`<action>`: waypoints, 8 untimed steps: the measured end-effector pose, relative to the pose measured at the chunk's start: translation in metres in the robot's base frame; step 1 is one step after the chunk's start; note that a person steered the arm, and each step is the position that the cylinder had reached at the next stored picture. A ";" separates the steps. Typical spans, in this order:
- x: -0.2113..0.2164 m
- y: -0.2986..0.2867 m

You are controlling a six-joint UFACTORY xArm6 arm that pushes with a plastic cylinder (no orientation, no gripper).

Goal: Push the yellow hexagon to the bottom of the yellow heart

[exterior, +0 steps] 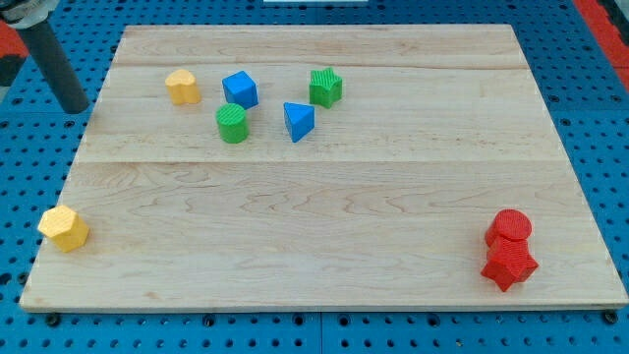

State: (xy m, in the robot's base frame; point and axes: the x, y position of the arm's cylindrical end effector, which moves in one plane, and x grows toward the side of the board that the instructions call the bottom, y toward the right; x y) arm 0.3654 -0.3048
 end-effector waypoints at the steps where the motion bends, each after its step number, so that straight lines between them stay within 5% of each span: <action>1: 0.067 0.001; 3: 0.138 0.000; 4: 0.239 0.006; 5: 0.248 0.022; 7: 0.159 0.112; 8: 0.238 0.096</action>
State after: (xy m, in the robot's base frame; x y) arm 0.6031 -0.2091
